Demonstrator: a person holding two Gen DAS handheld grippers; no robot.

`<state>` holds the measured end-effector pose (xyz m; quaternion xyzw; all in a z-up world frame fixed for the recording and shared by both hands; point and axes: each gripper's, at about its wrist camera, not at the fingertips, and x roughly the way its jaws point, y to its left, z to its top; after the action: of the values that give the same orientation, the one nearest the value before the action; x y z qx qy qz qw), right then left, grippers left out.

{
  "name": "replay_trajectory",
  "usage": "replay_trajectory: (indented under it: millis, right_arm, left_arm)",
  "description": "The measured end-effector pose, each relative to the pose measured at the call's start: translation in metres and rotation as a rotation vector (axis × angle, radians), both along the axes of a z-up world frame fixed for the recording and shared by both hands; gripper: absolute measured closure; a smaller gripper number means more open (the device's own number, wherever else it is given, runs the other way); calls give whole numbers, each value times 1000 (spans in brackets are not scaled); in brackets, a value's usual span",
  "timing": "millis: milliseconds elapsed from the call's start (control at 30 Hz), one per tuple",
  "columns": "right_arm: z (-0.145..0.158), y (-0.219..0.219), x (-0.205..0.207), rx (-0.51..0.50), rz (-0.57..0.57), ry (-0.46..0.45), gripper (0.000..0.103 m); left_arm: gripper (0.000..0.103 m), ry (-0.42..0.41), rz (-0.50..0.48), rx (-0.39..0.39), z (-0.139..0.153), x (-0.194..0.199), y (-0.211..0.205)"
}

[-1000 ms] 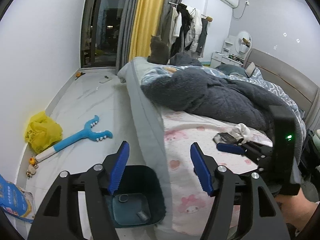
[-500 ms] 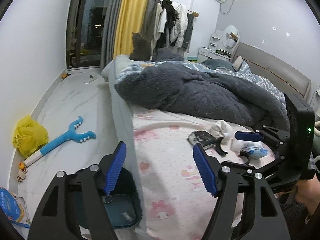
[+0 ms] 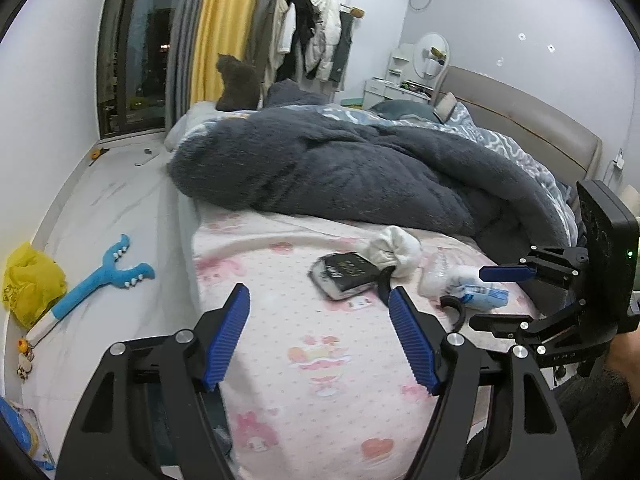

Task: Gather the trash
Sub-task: 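Move both tools back over the bed items, then grasp the blue-and-white wrapper with the right tool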

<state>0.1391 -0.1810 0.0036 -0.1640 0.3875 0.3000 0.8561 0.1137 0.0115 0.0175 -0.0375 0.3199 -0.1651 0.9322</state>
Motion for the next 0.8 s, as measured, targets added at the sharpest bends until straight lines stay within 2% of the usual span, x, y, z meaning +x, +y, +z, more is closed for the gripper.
replay_trajectory:
  millis: [400,533,800]
  right_arm:
    - [-17,-47,6,-55,-16,20,50]
    - [-23,-56,7,-75,-18,29,56]
    - [-37,-64,11,-104,4,36,61]
  left_arm:
    - [28,37,-64,12,-12,11,-44]
    - [28,50,-83,13,-17,15,-56]
    - [28,72,-129,20,-25,19,-82]
